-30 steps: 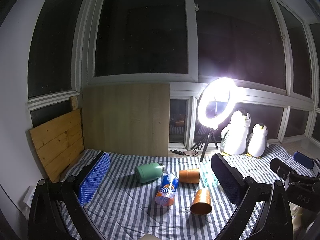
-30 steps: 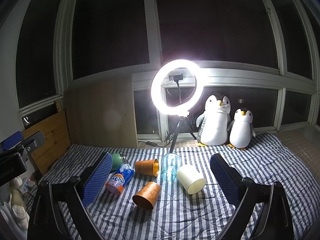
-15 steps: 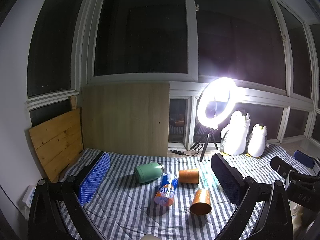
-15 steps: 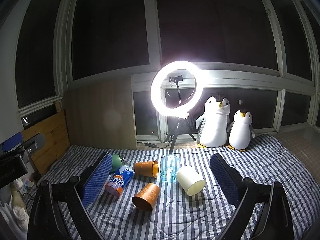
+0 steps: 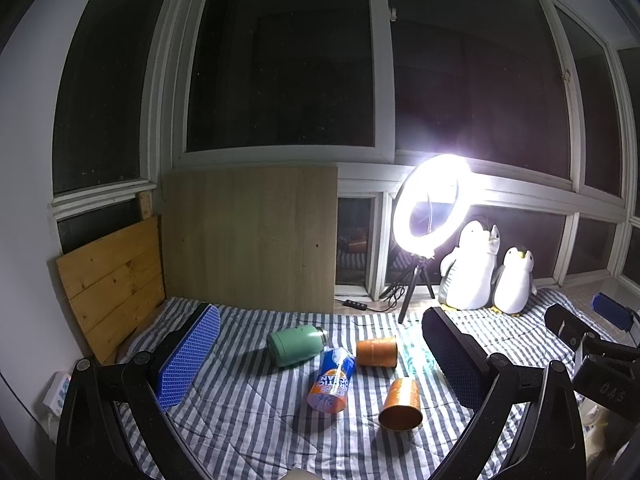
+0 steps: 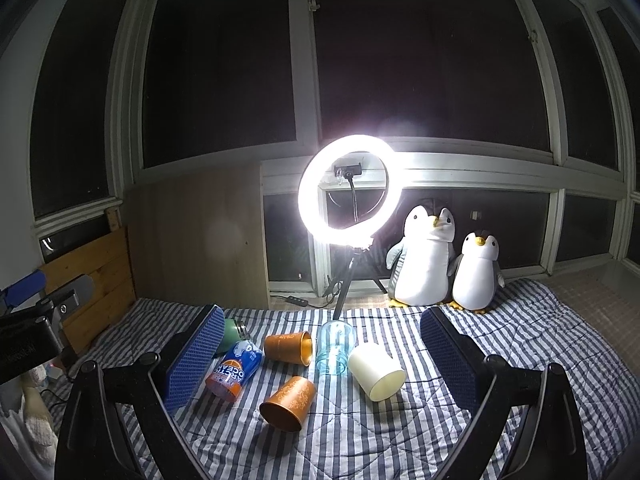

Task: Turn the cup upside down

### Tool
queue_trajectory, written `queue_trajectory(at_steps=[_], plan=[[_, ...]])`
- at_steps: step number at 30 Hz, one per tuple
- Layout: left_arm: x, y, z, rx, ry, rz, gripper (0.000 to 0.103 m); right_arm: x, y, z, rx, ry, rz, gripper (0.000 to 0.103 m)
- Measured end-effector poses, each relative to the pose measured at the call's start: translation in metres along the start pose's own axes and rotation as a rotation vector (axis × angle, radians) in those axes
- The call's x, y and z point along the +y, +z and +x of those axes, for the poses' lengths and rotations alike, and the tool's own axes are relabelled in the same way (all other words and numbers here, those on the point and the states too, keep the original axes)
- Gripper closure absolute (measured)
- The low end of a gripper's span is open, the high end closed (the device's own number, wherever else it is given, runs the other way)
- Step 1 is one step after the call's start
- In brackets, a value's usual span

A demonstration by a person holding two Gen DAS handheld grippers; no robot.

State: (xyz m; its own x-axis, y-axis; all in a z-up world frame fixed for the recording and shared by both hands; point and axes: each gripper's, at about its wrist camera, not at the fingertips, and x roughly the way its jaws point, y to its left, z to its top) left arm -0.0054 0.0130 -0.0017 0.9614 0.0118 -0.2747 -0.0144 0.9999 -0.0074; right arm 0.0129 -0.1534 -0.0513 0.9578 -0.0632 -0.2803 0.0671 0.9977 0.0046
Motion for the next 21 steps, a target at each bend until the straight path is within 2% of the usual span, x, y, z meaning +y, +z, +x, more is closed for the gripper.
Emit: queue_trajectory(at_steps=[21], plan=[[0.002,-0.007,0.024,0.047,0.011,-0.009,0.001,-0.028,-0.004,0.033,0.063,-0.051,0.032,0.006]])
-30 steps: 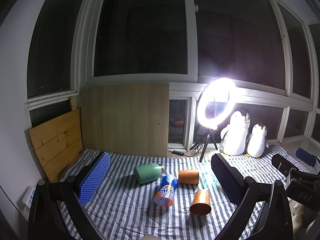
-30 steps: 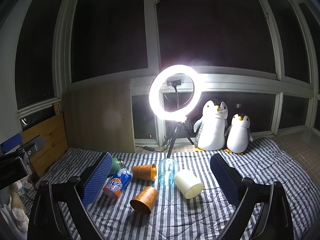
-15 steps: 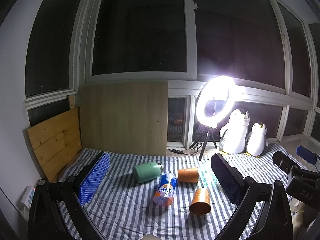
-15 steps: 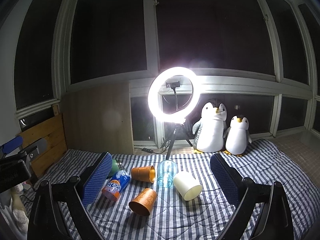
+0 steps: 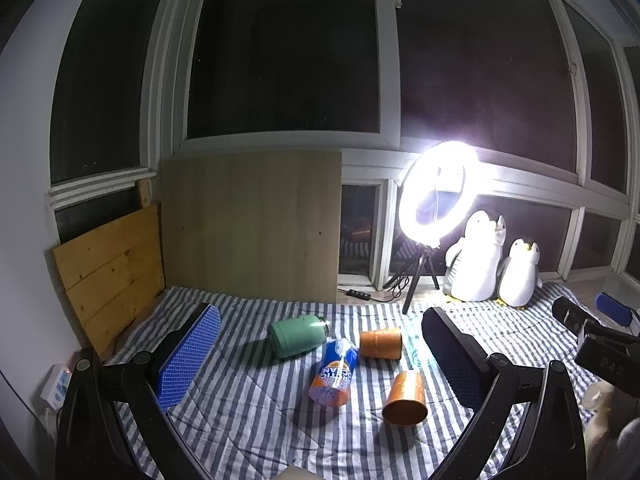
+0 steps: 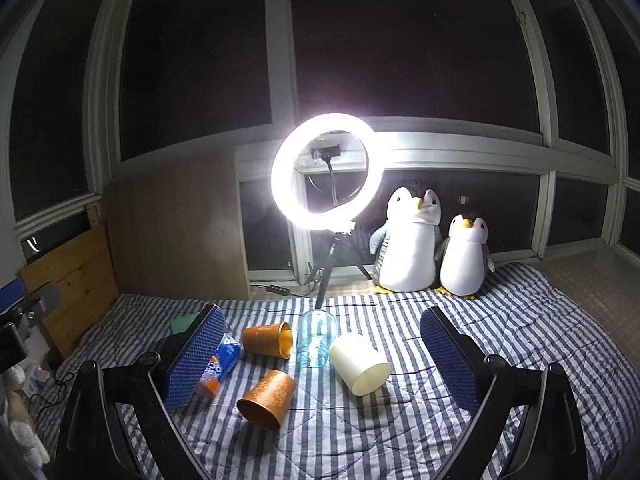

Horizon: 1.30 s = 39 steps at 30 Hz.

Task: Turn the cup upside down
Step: 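Move both tools toward the cream-white cup lying on its side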

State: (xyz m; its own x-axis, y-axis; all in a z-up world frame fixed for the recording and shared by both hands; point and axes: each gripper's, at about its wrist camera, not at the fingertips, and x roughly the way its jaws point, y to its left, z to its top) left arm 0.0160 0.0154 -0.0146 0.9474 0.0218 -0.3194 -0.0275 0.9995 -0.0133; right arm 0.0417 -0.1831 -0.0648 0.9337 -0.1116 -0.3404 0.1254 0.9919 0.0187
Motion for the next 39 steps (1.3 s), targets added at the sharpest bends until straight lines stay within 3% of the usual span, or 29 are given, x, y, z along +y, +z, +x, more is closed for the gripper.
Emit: queue_trajectory(at_steps=[13,29,39], plan=[[0.008,-0.006,0.016,0.028,0.031,-0.029,0.001,-0.02,0.002,0.039,0.059,-0.003,0.003,0.006],[0.002,-0.02,0.037,0.1,0.087,-0.043,0.001,-0.059,-0.01,0.152,0.302,0.046,-0.015,0.006],[-0.01,-0.031,0.048,0.155,0.12,-0.045,0.001,-0.074,-0.023,0.199,0.39,0.066,-0.024,0.006]])
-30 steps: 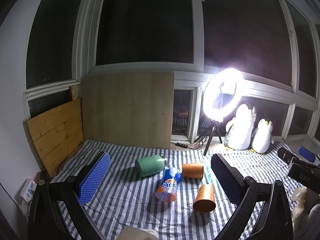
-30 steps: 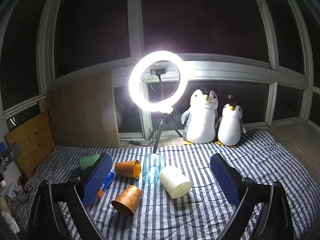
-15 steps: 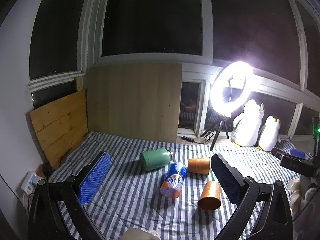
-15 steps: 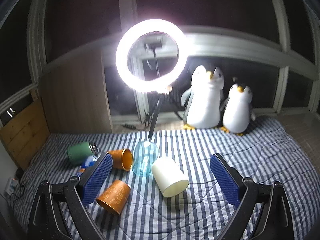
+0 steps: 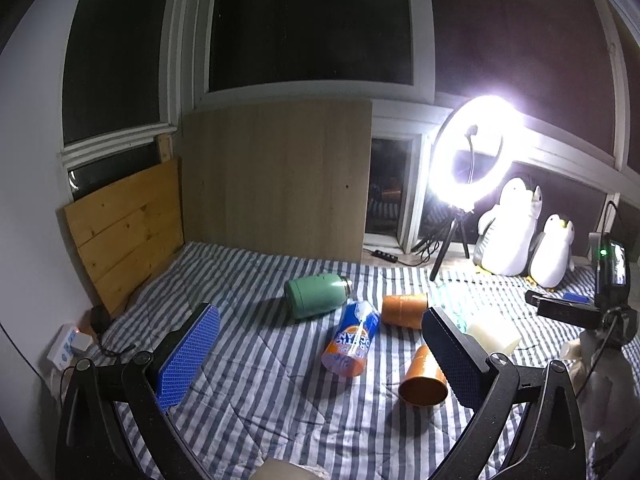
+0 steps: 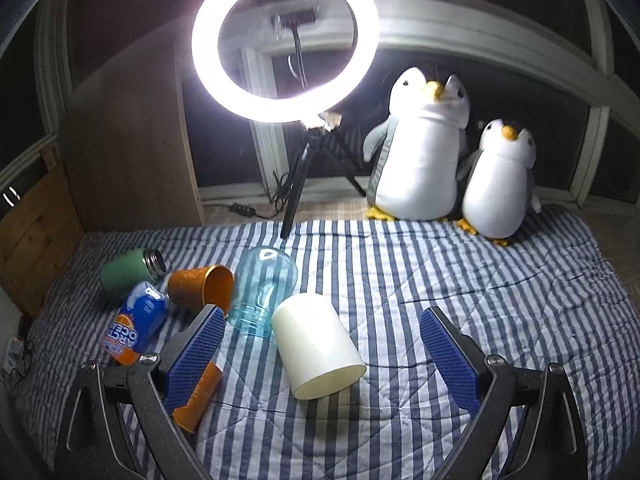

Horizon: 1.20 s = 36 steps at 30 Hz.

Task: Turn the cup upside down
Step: 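Move both tools toward the cream-white cup lying on its side, then close the left tool on the cream-white cup's body and lift it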

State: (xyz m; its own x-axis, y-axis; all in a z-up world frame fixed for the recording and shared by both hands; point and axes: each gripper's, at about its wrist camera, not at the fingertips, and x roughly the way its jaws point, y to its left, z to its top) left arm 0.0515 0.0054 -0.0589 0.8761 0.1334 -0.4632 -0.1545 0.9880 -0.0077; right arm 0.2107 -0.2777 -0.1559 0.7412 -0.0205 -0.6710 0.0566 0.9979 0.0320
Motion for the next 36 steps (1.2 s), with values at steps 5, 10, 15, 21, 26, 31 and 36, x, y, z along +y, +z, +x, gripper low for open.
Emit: queue_trajectory(at_steps=[5,10,15,21,26,31,36], plan=[[-0.027,-0.004,0.031,0.1,-0.075,0.025,0.001,-0.019,0.005,0.027,0.083,0.041,0.034,0.007],[-0.077,-0.017,0.083,0.23,-0.147,0.068,0.001,-0.041,0.009,0.048,0.136,0.039,0.055,0.013],[-0.128,-0.027,0.131,0.312,-0.173,0.093,0.001,-0.063,0.013,0.062,0.165,0.034,0.069,0.017],[-0.183,-0.024,0.189,0.4,-0.215,0.094,0.001,-0.088,0.012,0.056,0.16,0.029,0.085,0.017],[-0.233,-0.019,0.24,0.502,-0.26,0.116,0.006,-0.11,0.008,0.041,0.144,0.007,0.101,0.017],[-0.285,-0.014,0.288,0.623,-0.31,0.143,0.018,-0.135,0.0,0.027,0.136,-0.007,0.132,0.017],[-0.32,-0.019,0.331,0.712,-0.305,0.195,0.034,-0.16,-0.01,0.014,0.126,-0.034,0.161,0.017]])
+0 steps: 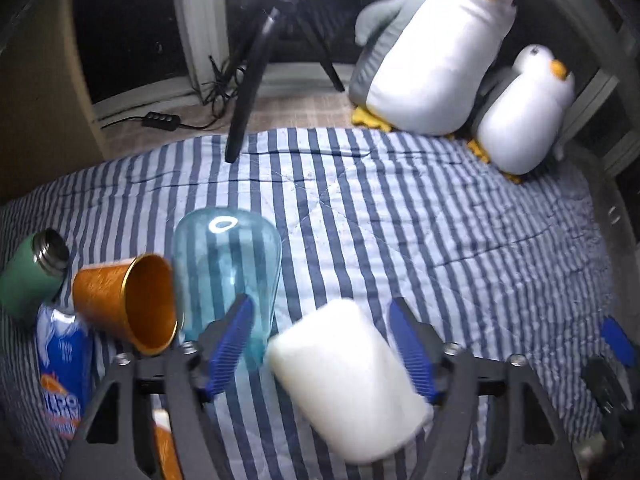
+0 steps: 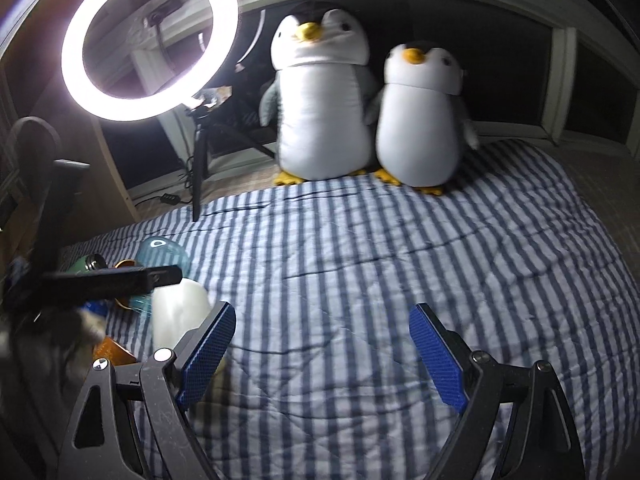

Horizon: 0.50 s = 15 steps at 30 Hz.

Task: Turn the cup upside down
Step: 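Close the left tool on the cream-white cup's body and lift it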

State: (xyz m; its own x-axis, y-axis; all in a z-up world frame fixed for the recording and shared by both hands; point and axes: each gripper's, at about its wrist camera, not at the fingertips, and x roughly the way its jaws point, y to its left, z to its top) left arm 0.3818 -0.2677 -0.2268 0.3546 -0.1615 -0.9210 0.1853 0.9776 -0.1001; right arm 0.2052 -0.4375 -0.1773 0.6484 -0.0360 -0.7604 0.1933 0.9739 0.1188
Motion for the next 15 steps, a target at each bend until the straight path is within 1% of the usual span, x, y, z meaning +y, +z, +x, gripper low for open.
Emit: queue_trajectory(at_steps=[2,3,4,5,8,9,15], plan=[[-0.005,0.006,0.013,0.032,-0.007,0.022,0.035,-0.01,-0.002,-0.004,-0.002,-0.005,0.015,0.017],[-0.007,0.009,0.018,0.044,0.001,0.028,0.04,-0.013,-0.003,-0.004,-0.001,-0.004,0.02,0.017],[-0.008,0.011,0.024,0.055,0.016,0.034,0.043,-0.017,-0.003,-0.005,-0.001,-0.004,0.026,0.017],[-0.009,0.013,0.03,0.066,0.023,0.041,0.043,-0.02,-0.004,-0.006,-0.001,-0.005,0.028,0.017],[-0.005,0.013,0.041,0.101,-0.003,0.034,0.05,-0.024,-0.004,-0.007,-0.001,-0.006,0.033,0.017],[-0.004,0.012,0.042,0.114,-0.008,0.026,0.055,-0.024,-0.004,-0.006,0.0,-0.004,0.033,0.017],[-0.015,-0.007,0.035,0.116,-0.01,0.09,0.056,-0.018,-0.003,-0.002,0.012,0.015,0.021,0.017]])
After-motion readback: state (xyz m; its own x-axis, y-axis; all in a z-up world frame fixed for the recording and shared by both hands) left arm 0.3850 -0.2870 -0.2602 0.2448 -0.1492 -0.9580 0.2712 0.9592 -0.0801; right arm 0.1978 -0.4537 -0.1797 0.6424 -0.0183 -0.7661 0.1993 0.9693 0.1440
